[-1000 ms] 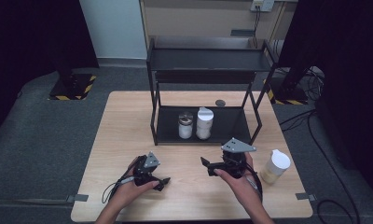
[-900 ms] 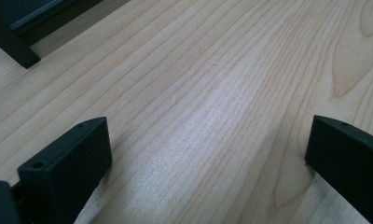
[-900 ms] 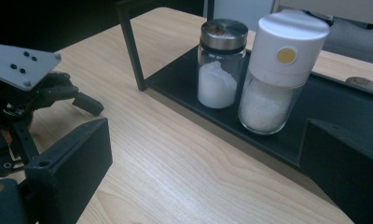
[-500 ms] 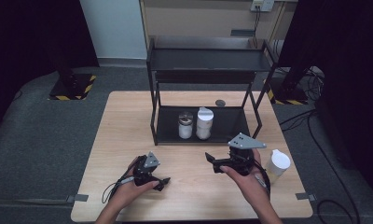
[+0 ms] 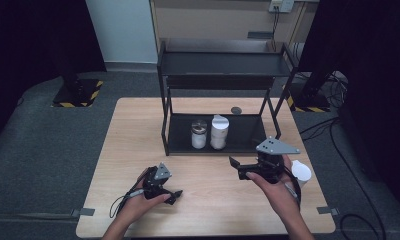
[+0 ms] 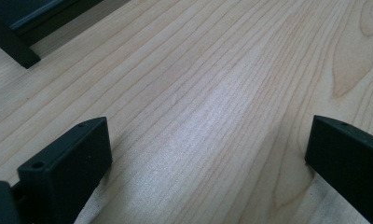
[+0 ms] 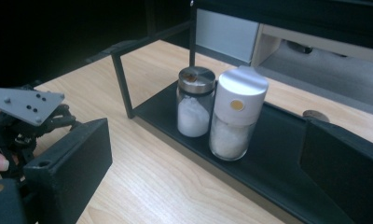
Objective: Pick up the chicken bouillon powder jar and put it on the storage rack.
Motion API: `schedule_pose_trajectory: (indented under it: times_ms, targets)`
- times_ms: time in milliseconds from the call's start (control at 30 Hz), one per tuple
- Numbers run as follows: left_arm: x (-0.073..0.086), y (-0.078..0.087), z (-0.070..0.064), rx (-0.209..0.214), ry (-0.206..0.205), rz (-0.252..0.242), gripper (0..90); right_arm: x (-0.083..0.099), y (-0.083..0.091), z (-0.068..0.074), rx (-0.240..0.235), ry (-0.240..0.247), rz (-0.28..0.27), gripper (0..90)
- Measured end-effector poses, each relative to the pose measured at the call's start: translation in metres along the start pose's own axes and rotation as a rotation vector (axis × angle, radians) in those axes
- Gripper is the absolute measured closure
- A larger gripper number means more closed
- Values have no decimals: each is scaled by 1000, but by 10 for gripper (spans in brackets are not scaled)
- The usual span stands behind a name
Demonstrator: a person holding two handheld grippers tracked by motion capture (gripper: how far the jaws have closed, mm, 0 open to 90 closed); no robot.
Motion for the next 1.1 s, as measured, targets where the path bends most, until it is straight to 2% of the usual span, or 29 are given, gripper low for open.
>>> schedule_pose_trajectory:
  times_ms: [500, 900, 1100]
  targets:
    - [0, 0, 0, 0, 0, 0, 0, -12, 18, -15, 31, 9, -35, 35]
    - [0, 0, 0, 0, -1, 1, 0, -20, 35, -31, 52, 30, -36, 37]
    - [0, 0, 0, 1, -1, 1, 0, -17, 45, -39, 58, 31, -34, 37]
Point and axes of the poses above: each handheld gripper's, and its own axes: y roughly backward along the jaws, x roughly out of its underside, z roughly to its left, the point moved 8 cm from there along -y, roughly forward along the jaws, and after that the axes turned 2 degrees about y, right-handed, at the moved point
